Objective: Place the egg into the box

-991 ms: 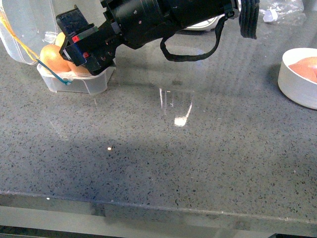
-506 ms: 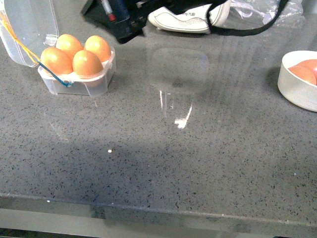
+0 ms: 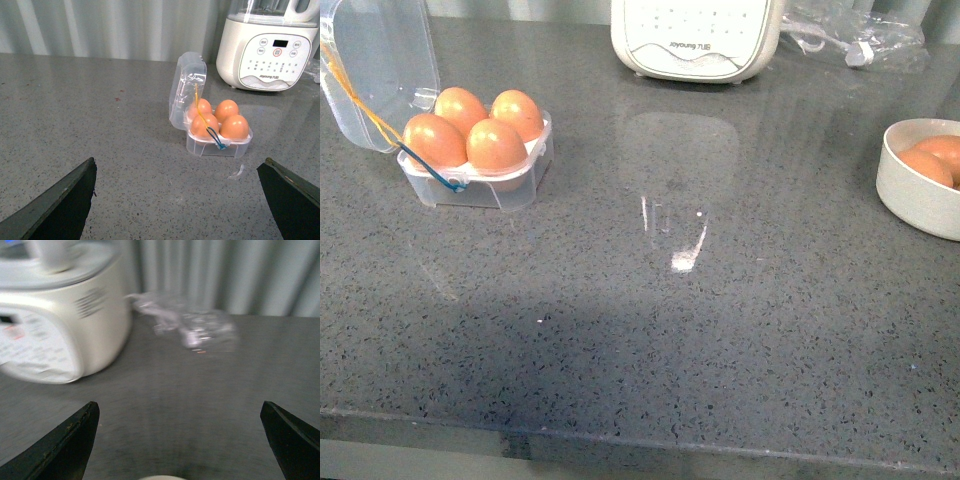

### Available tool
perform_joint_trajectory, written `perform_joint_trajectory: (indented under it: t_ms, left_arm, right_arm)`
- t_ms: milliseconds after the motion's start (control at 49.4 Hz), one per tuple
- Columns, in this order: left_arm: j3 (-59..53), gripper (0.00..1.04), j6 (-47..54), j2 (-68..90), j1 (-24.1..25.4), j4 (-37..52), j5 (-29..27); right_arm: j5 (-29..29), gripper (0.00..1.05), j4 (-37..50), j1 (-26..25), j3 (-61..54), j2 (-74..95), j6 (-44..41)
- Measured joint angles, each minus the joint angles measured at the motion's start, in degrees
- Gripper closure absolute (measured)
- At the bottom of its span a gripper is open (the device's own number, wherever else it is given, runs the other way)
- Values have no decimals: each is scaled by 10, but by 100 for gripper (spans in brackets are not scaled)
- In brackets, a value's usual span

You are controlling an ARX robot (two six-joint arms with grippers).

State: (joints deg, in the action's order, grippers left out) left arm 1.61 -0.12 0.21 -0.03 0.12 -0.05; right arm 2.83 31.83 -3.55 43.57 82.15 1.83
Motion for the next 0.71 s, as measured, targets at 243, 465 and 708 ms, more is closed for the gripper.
perform_joint_trajectory:
  t_ms: [243,465,708]
  left_arm:
    - [0,7,0,0,0,0,0]
    - [0,7,0,0,0,0,0]
    - [0,7,0,0,0,0,0]
  right_arm:
    - [-73,16,26,-141,-78,-129,-17]
    - [-195,52,-43,-133,-225,-327,-18]
    - [-142,89,-39,-85,-301,-401,-18]
